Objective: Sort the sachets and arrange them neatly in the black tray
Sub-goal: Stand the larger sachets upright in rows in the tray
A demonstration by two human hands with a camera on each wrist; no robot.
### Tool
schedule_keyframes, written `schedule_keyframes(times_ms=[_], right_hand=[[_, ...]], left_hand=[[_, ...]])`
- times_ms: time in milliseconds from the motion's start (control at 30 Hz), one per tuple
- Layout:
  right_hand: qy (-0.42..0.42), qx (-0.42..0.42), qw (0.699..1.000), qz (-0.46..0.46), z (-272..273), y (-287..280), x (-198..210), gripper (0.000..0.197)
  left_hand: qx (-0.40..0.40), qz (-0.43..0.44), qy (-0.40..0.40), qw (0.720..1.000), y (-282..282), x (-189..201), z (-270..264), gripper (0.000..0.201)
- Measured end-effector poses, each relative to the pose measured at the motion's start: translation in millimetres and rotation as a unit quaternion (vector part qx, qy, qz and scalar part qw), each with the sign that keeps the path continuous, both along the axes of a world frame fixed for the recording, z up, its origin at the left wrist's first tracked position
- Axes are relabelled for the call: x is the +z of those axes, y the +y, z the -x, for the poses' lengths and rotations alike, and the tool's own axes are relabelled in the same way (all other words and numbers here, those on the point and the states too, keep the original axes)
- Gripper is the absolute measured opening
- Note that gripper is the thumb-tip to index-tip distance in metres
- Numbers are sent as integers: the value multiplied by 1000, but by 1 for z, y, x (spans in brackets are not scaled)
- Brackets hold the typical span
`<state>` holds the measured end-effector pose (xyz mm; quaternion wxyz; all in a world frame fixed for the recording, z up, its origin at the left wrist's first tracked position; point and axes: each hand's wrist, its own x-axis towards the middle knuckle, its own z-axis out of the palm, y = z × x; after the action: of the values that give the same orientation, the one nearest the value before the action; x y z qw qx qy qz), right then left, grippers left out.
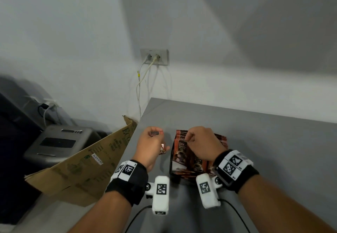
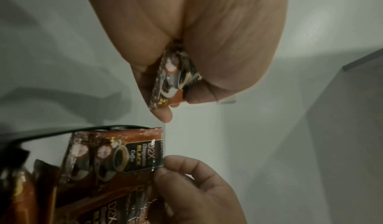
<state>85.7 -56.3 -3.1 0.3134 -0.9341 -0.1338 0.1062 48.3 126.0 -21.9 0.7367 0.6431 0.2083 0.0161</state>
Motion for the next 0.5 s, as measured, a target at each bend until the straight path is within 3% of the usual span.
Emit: schedule_keyframes(times_ms=[267, 500], right_hand=[[30, 20, 997, 71, -4, 17, -17, 28], [-26, 35, 993, 106, -1, 16, -30, 26]], left_hand=[[-3, 2, 24, 1000, 7, -12, 3, 20], [-35, -7, 32, 999, 2, -7, 4, 30]])
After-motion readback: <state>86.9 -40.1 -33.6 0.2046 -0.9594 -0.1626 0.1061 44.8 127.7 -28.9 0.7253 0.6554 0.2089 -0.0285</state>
